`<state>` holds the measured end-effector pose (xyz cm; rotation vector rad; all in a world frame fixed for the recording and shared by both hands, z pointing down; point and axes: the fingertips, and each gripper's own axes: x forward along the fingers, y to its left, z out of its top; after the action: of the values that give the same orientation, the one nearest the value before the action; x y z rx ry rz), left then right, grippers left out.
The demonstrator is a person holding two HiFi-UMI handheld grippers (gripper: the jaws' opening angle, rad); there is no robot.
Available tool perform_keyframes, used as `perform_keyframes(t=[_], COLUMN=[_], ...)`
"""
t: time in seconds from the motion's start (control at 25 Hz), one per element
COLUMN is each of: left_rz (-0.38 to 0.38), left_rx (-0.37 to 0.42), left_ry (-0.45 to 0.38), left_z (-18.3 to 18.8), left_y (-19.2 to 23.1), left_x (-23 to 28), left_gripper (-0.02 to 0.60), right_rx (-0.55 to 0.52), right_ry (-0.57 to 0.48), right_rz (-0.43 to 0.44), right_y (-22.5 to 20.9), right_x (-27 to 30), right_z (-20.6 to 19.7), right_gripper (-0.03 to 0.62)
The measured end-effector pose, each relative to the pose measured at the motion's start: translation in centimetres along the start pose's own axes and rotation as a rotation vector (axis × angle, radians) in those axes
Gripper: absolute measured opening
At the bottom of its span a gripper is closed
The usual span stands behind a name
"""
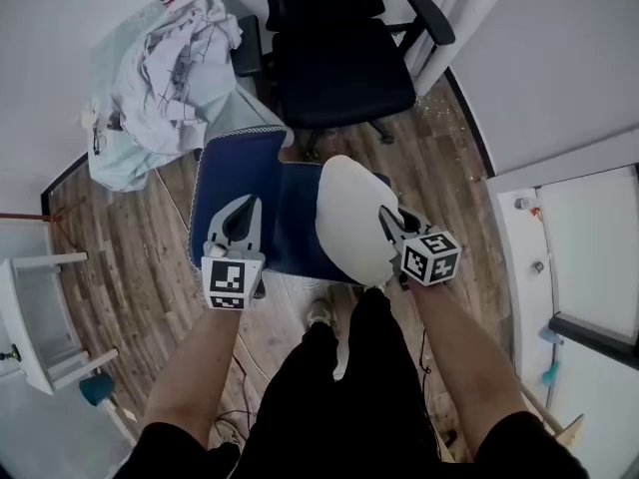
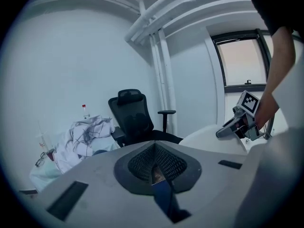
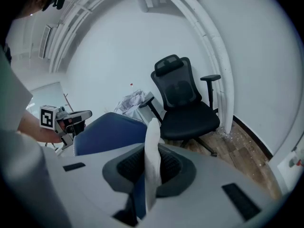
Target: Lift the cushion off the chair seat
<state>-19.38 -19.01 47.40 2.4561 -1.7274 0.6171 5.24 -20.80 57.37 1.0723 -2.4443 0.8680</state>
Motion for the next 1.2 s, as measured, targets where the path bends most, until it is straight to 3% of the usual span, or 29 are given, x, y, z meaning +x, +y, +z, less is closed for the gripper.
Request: perform_keyframes(t=[0.2,0.92,1.2], left_rz=[0.056,0.123,0.126], left_rx=[-0.057,-0.093,-0.071], left_ry=[-0.028,-0.128,-0.167], left_z=[2.4,10.3,13.7], left_y=[1.1,3.3,4.0], left_x=[-1.3,-4.8,-4.8], left_gripper=[0.005,0.005,0.005], right_rx=[-0.021,-0.158,-0.255], right_ry=[-0.011,-0.111,-0.131], right_rz=[0.011,0.048,0.046], right_y=[0.6,3.6,5.2], right_x=[-1.7,-7.3,-8.2], right_z=[2.5,15.0,18.8], right_gripper=[0.048,0.048,0.047])
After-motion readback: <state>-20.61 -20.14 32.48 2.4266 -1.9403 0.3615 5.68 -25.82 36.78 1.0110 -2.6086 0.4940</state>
